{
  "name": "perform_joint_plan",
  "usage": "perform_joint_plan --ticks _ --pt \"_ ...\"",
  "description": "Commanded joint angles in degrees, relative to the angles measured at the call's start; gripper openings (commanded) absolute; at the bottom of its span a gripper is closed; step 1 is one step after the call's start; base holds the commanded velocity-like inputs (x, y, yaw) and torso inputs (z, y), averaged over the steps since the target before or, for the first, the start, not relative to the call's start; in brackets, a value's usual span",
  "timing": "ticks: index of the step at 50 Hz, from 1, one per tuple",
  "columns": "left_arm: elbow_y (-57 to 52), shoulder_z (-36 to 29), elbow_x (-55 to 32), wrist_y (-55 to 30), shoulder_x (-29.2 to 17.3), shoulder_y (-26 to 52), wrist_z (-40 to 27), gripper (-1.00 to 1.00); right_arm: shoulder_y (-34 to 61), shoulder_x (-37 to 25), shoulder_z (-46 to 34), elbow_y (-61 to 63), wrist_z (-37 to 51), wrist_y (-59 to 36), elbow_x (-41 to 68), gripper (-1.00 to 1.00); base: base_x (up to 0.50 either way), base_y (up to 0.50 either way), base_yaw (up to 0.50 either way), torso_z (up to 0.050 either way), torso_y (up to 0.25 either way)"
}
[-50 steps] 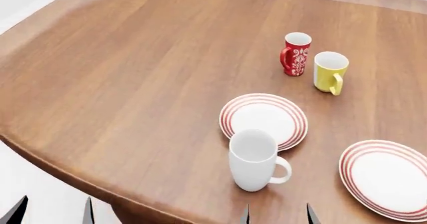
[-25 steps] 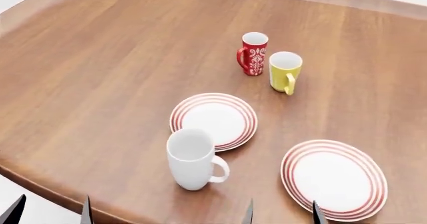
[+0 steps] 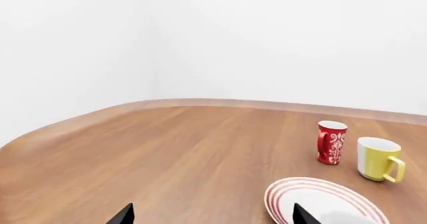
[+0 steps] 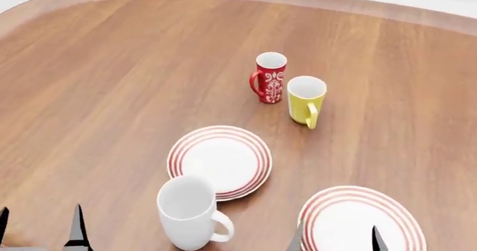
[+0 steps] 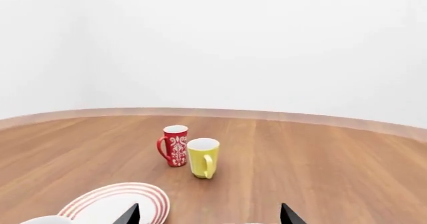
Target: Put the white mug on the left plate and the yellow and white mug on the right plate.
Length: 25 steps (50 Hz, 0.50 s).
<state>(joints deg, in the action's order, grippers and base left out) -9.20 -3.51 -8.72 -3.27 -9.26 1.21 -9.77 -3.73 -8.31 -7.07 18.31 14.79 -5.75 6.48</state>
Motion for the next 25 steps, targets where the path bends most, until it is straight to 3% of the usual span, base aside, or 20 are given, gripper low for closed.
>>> perform_joint_plan --ticks 1,25 --pt "-0.63 0.93 -1.23 0.73 -0.70 0.27 -0.59 1.00 -0.09 -0.46 -0.29 0.61 1.05 -0.19 0.13 1.00 0.48 0.13 0.00 0.000 0.000" --pt "-1.18 0.21 -1.70 0.94 -1.64 0.06 -1.35 1.00 -0.01 -1.42 -1.43 0.69 2.12 -0.02 0.50 1.00 0.48 0.13 0.00 0.000 0.000"
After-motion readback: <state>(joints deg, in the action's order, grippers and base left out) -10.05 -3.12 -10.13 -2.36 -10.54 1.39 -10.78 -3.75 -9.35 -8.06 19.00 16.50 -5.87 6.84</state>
